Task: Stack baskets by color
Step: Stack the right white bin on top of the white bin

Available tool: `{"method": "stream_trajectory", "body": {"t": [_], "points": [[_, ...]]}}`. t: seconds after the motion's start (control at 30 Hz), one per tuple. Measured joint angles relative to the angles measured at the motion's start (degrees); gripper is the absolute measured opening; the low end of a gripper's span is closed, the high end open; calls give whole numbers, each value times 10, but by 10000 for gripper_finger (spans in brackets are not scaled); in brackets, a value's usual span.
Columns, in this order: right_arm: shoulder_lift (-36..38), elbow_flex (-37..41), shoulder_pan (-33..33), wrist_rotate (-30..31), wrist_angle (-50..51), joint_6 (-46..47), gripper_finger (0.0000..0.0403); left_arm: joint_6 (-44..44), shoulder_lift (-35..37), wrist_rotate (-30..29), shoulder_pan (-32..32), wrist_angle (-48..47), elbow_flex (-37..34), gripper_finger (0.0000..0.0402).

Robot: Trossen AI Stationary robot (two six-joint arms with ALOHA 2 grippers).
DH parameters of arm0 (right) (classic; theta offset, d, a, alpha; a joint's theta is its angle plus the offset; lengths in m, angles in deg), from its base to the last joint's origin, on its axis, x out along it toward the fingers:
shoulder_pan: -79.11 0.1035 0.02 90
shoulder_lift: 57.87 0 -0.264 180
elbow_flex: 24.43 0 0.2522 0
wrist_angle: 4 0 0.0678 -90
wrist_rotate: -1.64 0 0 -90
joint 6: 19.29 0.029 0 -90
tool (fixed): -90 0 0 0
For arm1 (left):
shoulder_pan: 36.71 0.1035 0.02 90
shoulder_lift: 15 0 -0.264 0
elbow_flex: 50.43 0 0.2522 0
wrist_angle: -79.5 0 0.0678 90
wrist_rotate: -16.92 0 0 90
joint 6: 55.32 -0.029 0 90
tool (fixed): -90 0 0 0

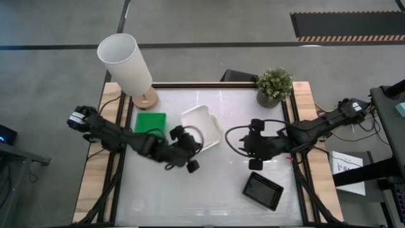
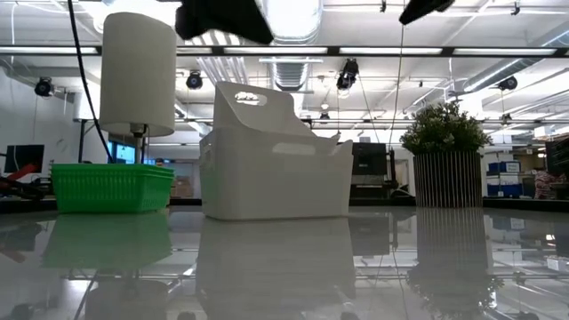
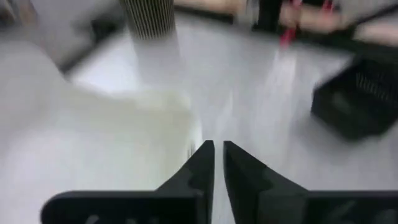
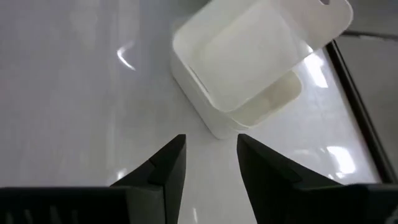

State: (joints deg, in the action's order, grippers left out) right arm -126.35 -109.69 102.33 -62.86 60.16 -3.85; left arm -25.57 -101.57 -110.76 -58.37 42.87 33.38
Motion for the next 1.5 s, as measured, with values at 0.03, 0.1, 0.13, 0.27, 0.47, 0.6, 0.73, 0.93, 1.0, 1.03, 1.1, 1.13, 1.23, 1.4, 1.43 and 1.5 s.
{"method": "stream_trajectory", "body": {"t": [0.03, 0.1, 0.13, 0.27, 0.47, 0.6, 0.73, 0.93, 1.0, 1.03, 1.1, 1.13, 1.23, 1.4, 1.43, 1.5], "points": [[13, 19, 3, 0, -19, -2, 137, 12, -2, 36, 14, -34, 11, 12], [35, 55, 5, 0, -52, -9, 137, 15, -6, 110, 40, -78, 32, 5], [44, 71, 5, 0, -64, -11, 137, 15, -6, 144, 52, -95, 38, 3], [72, 126, 5, 0, -105, -20, 137, -63, -5, 288, 98, -177, 58, 2], [94, 170, 5, 0, -141, -24, 137, -227, -5, 347, 114, -291, 115, 15], [100, 183, 5, 0, -162, -29, 137, -319, -4, 291, 114, -306, 114, 64], [99, 183, 5, 0, -166, -39, 137, -394, -13, 242, 114, -296, 109, 132], [100, 184, 5, 0, -168, -40, 137, -479, -59, 216, 115, -297, 106, 191], [99, 184, 5, 0, -168, -39, 137, -495, -76, 213, 115, -296, 106, 193], [99, 184, 5, 0, -168, -38, 137, -499, -84, 204, 115, -297, 106, 193], [96, 184, 5, 0, -168, -34, 137, -502, -96, 180, 114, -297, 106, 194], [96, 184, 5, 0, -168, -34, 137, -502, -100, 167, 114, -297, 106, 193], [95, 184, 5, 0, -168, -34, 137, -513, -104, 146, 115, -303, 102, 182], [95, 184, 5, 0, -168, -29, 137, -538, -105, 146, 114, -303, 100, 121], [95, 184, 5, 0, -168, -28, 137, -541, -105, 146, 114, -302, 100, 104], [95, 184, 5, 0, -168, -27, 137, -543, -105, 147, 114, -302, 100, 66]]}}
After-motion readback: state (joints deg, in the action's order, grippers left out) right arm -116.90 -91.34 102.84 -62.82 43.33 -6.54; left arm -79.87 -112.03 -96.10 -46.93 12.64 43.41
